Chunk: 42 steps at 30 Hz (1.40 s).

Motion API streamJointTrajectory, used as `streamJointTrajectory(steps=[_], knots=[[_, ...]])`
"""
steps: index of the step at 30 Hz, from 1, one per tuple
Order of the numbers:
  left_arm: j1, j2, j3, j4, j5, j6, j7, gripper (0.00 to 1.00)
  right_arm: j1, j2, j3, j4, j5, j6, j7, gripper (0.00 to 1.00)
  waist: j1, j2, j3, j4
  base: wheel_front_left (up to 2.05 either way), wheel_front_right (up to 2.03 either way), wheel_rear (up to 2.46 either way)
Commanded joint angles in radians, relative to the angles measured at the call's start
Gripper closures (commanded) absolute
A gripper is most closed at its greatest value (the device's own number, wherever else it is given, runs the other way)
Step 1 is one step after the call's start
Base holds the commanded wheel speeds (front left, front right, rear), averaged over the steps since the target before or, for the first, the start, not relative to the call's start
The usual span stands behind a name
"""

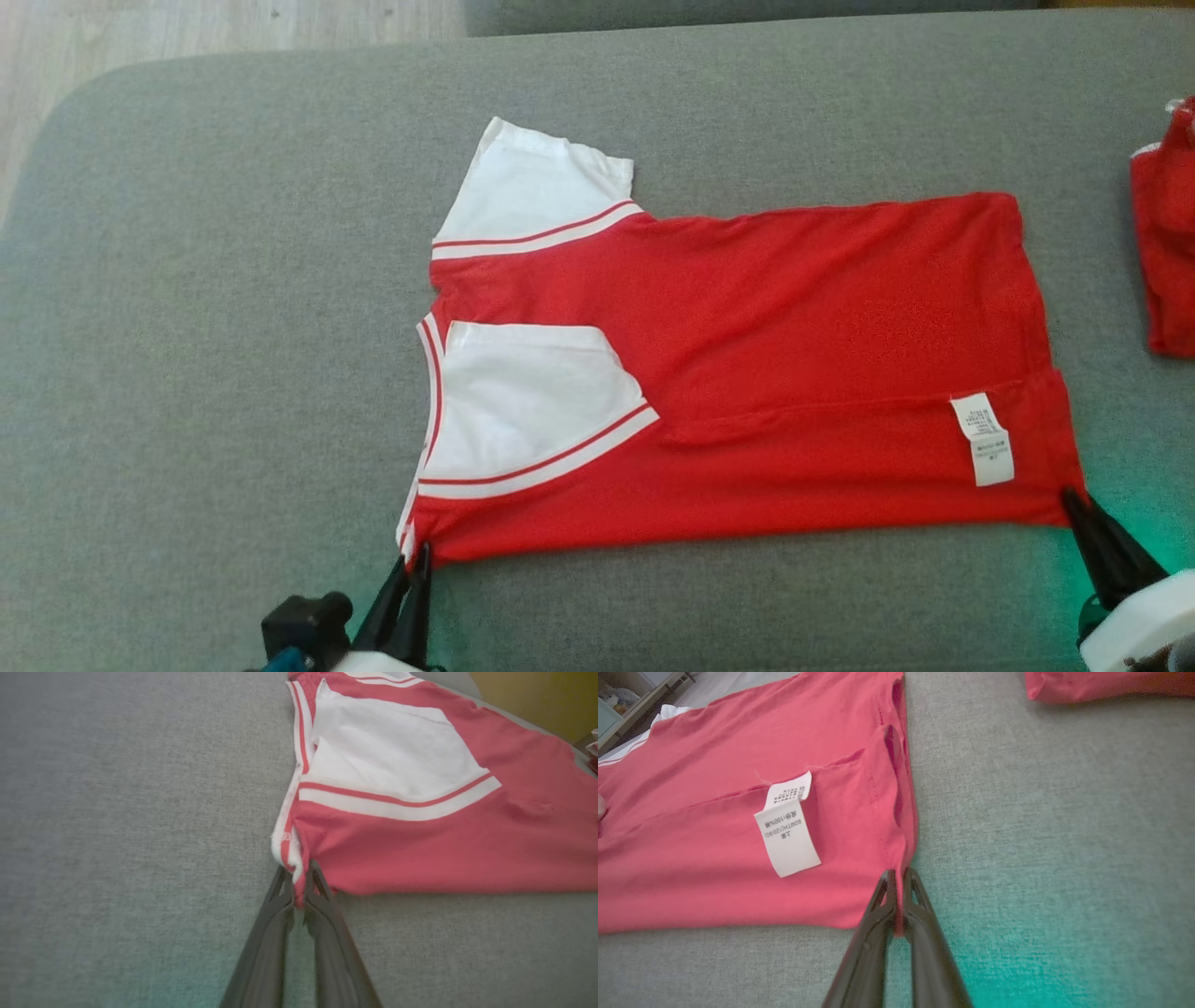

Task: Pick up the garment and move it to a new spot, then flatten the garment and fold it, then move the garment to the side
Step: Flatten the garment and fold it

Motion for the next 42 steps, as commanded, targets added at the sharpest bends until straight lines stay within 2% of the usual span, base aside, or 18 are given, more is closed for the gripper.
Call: streamJointTrajectory(steps=[1, 2, 3, 4, 8, 12, 15, 17, 23, 26, 29, 33, 42], knots=[[-0.012, 0.028, 0.022, -0.024, -0.004, -0.003, 0.000, 1.00, 0.014, -0.041, -0.014, -0.016, -0.009, 0.007, -0.019, 0.39, 0.0001, 0.0000, 0.005, -0.004, 0.00, 0.00, 0.00], [-0.014, 0.028, 0.022, -0.027, -0.005, -0.002, 0.004, 0.62, 0.014, -0.037, -0.026, -0.019, -0.017, 0.007, -0.019, 0.00, 0.0001, 0.0000, 0.008, -0.007, 0.00, 0.00, 0.00], [-0.017, 0.030, 0.023, -0.033, -0.008, -0.001, 0.010, 0.05, 0.010, -0.035, -0.038, -0.022, -0.027, 0.007, -0.020, 0.00, 0.0001, 0.0000, 0.012, -0.010, 0.00, 0.00, 0.00], [-0.022, 0.032, 0.028, -0.043, -0.012, 0.001, 0.015, 0.00, 0.005, -0.033, -0.052, -0.025, -0.039, 0.007, -0.020, 0.00, 0.0001, 0.0000, 0.017, -0.014, 0.00, 0.00, 0.00], [-0.099, 0.083, 0.063, -0.119, 0.014, 0.017, 0.032, 0.00, -0.026, -0.033, -0.107, -0.046, -0.090, 0.007, -0.022, 0.00, 0.0001, 0.0000, 0.056, -0.031, 0.00, 0.00, 0.00], [-0.299, 0.163, 0.076, -0.198, 0.089, 0.007, 0.130, 0.00, -0.053, -0.027, -0.148, -0.082, -0.128, 0.007, -0.015, 0.00, 0.0001, 0.0000, 0.108, -0.042, 0.00, 0.00, 0.00], [-0.513, 0.190, 0.051, -0.208, 0.135, -0.071, 0.262, 0.00, -0.090, -0.016, -0.156, -0.113, -0.163, 0.007, 0.009, 0.00, 0.0001, 0.0000, 0.154, -0.066, 0.00, 0.00, 0.00], [-0.658, 0.181, 0.042, -0.172, 0.145, -0.124, 0.351, 0.00, -0.120, -0.008, -0.151, -0.134, -0.181, 0.007, 0.026, 0.00, 0.0001, 0.0000, 0.184, -0.088, 0.00, 0.00, 0.00], [-0.986, 0.115, 0.006, 0.077, 0.134, -0.251, 0.597, 0.00, -0.202, 0.019, -0.116, -0.177, -0.203, 0.007, 0.056, 0.00, 0.0001, 0.0000, 0.263, -0.169, 0.00, 0.00, 0.00], [-1.081, 0.105, -0.012, 0.224, 0.122, -0.287, 0.714, 0.00, -0.234, 0.029, -0.090, -0.184, -0.201, 0.007, 0.059, 0.00, 0.0001, 0.0000, 0.286, -0.210, 0.00, 0.00, 0.00], [-1.146, 0.117, -0.039, 0.335, 0.146, -0.303, 0.789, 0.00, -0.257, 0.044, -0.066, -0.179, -0.195, 0.007, 0.053, 0.00, 0.0001, 0.0000, 0.300, -0.244, 0.00, 0.00, 0.00], [-1.190, 0.130, -0.050, 0.429, 0.167, -0.305, 0.821, 0.00, -0.268, 0.057, -0.040, -0.165, -0.177, 0.007, 0.041, 0.00, 0.0001, 0.0000, 0.315, -0.272, 0.00, 0.00, 0.00], [-1.204, 0.176, -0.049, 0.537, 0.166, -0.287, 0.866, 0.00, -0.285, 0.054, -0.007, -0.126, -0.144, 0.007, 0.016, 0.00, 0.0001, 0.0000, 0.327, -0.295, 0.00, 0.00, 0.00]])
